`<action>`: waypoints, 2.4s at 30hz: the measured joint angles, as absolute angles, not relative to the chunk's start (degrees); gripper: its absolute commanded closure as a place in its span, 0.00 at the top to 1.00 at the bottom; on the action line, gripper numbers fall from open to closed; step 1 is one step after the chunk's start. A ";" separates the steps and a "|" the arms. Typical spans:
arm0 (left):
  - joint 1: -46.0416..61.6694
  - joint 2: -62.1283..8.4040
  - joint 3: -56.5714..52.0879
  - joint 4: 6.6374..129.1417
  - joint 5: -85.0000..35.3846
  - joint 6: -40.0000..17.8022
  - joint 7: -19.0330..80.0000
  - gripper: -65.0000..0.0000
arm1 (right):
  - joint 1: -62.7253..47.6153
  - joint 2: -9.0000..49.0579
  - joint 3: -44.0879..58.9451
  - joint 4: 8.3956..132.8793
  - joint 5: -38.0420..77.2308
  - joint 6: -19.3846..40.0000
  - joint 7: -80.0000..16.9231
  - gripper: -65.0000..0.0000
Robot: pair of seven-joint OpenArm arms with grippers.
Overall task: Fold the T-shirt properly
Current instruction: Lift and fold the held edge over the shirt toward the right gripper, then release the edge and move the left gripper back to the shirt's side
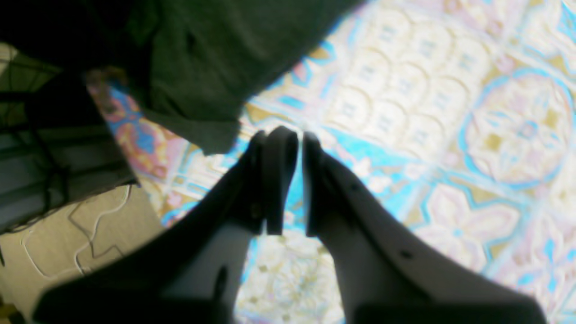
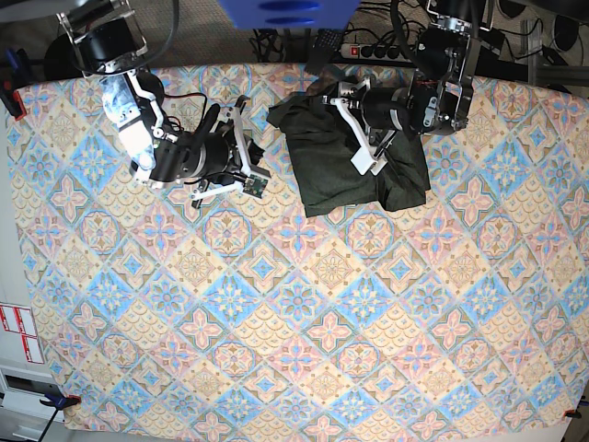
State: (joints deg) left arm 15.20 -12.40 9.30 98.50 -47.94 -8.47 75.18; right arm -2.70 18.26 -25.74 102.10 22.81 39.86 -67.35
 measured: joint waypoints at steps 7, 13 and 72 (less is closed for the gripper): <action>14.94 -12.40 9.30 98.52 -48.14 -8.40 75.13 0.00 | -3.03 18.22 -23.35 102.13 22.81 39.86 -67.35 0.09; 14.94 -12.53 9.19 99.63 -48.10 -8.36 75.18 0.00 | -3.05 18.26 -23.29 102.17 22.81 39.86 -67.37 0.09; 21.43 -13.58 2.70 107.81 -37.76 -8.38 68.51 0.00 | -3.03 18.28 -23.24 103.53 22.98 39.86 -67.31 0.09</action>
State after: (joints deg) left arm 21.43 -13.58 2.70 107.81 -37.76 -8.38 68.51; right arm -3.03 18.28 -23.24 103.53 22.98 39.86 -67.31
